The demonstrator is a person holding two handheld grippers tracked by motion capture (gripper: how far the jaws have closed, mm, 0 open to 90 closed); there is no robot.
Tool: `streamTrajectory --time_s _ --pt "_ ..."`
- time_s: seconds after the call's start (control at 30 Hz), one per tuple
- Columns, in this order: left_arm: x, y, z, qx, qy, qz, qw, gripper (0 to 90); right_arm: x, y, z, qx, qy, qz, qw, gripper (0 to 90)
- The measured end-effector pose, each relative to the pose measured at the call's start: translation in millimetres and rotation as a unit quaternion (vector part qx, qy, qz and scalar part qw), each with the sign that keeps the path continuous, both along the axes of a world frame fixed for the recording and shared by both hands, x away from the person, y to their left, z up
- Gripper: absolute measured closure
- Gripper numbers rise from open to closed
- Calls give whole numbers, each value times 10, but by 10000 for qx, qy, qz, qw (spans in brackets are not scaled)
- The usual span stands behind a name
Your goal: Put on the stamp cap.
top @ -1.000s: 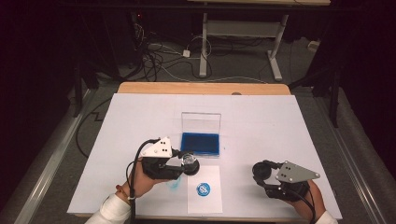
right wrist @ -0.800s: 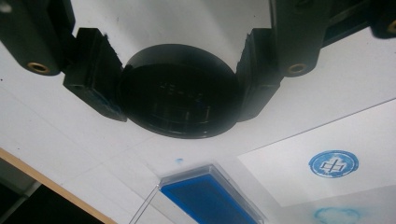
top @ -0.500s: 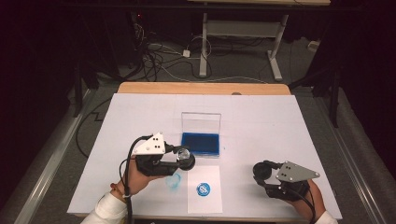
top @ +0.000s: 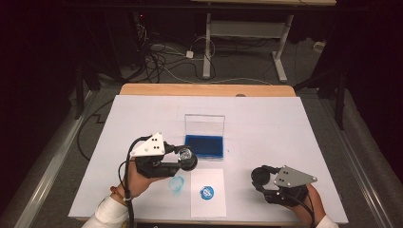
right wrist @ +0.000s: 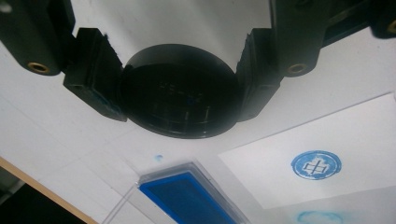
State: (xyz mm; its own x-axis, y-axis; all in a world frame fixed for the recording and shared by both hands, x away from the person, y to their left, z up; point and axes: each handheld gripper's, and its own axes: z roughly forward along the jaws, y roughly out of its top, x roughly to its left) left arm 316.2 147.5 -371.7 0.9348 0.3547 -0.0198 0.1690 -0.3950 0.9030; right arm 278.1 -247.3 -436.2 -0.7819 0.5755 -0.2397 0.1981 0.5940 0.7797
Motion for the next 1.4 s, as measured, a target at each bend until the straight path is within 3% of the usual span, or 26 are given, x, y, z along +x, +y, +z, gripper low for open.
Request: streamTrajectory --time_s 0.27,0.83,1.4 --pt "10 -13 12 -86 3 -27 10000 541 38 231 -39 -85 56 253 9996 384" --pt "14 -258 21 -83 -17 -356 9993 541 113 806 -28 185 191 869 9959 384" --pt "6 -388 6 -229 50 -639 9977 540 205 1093 16 380 304 1055 9932 385"
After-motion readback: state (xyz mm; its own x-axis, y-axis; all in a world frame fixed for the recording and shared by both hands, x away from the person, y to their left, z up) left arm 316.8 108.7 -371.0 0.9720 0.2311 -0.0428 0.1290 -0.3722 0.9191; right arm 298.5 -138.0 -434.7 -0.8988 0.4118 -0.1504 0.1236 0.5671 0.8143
